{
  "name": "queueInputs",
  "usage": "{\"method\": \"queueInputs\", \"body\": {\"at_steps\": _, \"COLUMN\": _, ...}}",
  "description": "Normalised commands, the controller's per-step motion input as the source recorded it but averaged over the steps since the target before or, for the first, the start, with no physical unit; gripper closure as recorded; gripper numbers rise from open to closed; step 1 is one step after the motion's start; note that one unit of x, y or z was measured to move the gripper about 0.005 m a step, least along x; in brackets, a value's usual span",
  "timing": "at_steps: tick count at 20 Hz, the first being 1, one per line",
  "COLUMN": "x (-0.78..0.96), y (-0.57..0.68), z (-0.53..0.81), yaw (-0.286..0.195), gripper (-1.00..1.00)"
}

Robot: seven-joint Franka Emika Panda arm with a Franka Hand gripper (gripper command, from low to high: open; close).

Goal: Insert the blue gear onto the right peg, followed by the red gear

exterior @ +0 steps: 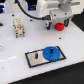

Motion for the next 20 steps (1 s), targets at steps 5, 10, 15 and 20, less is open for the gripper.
{"method": "queueInputs", "body": {"at_steps": 5, "x": 0.01, "y": 0.14, "z": 0.01, "yaw": 0.000, "gripper": 1.00}}
{"method": "queueInputs", "body": {"at_steps": 10, "x": 0.17, "y": 0.11, "z": 0.27, "yaw": 0.000, "gripper": 1.00}}
{"method": "queueInputs", "body": {"at_steps": 15, "x": 0.16, "y": 0.00, "z": 0.32, "yaw": 0.000, "gripper": 1.00}}
{"method": "queueInputs", "body": {"at_steps": 20, "x": 0.50, "y": -0.07, "z": 0.47, "yaw": 0.000, "gripper": 1.00}}
